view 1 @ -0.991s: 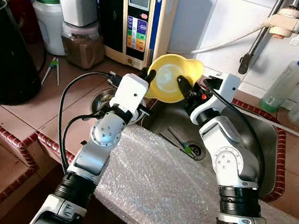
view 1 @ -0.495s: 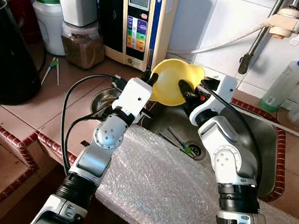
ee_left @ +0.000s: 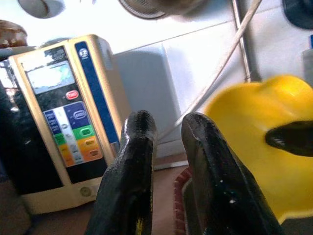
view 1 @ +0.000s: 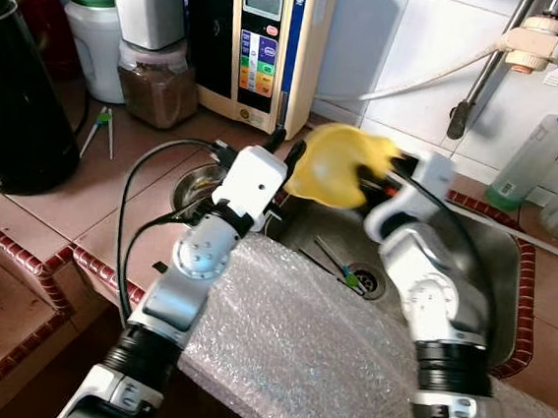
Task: Kitchen organization
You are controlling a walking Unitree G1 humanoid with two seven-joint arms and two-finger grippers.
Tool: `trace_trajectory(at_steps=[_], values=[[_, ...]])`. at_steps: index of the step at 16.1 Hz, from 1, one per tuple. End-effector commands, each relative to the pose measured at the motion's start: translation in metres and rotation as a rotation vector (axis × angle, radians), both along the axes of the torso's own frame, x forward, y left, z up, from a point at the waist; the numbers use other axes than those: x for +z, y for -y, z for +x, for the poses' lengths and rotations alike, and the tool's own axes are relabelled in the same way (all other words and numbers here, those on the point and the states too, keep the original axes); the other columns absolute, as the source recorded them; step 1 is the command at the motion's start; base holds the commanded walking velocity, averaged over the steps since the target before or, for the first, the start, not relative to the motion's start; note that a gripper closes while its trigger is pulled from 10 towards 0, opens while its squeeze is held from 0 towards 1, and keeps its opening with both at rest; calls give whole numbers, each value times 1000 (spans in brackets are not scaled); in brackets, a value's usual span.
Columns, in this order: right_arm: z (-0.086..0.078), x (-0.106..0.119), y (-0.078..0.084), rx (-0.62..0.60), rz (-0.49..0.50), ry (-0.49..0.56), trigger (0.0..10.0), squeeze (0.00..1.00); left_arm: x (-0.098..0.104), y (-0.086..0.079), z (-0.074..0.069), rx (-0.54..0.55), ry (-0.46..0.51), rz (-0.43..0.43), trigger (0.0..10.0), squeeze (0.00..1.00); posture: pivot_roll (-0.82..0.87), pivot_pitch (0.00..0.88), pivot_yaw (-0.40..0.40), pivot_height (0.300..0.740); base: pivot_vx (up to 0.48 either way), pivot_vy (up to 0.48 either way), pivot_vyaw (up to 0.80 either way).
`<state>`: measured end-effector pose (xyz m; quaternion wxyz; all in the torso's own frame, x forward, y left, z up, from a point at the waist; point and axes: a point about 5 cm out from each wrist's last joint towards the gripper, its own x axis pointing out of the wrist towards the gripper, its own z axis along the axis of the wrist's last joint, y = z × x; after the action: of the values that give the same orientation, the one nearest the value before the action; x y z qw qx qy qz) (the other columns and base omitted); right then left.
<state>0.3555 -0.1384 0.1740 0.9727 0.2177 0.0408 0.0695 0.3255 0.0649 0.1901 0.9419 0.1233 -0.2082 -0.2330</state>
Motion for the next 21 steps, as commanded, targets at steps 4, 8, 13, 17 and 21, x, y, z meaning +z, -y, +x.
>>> trace_trajectory(at_steps=[4,8,13,17,21], values=[[8,-6,35,-166,-127,-51,0,0,-24,28,-18,-257,-155,72,10000,1000,-25,0,-66,740,0,0,0],[6,-29,63,-299,-188,-179,0,0,-41,35,-32,-430,-225,232,10000,1000,-25,0,-68,740,0,0,0],[0,-56,64,-281,-256,-300,10000,588,-57,22,-28,-452,-368,343,10000,1000,-28,0,-61,740,0,0,0],[-1,-58,59,-248,-230,-292,10000,1000,-59,17,-25,-428,-384,369,10000,1000,-30,0,-60,740,0,0,0],[-1,-59,53,-184,-205,-289,10000,1000,-60,16,-23,-403,-392,359,10000,1000,-32,0,-61,740,0,0,0]])
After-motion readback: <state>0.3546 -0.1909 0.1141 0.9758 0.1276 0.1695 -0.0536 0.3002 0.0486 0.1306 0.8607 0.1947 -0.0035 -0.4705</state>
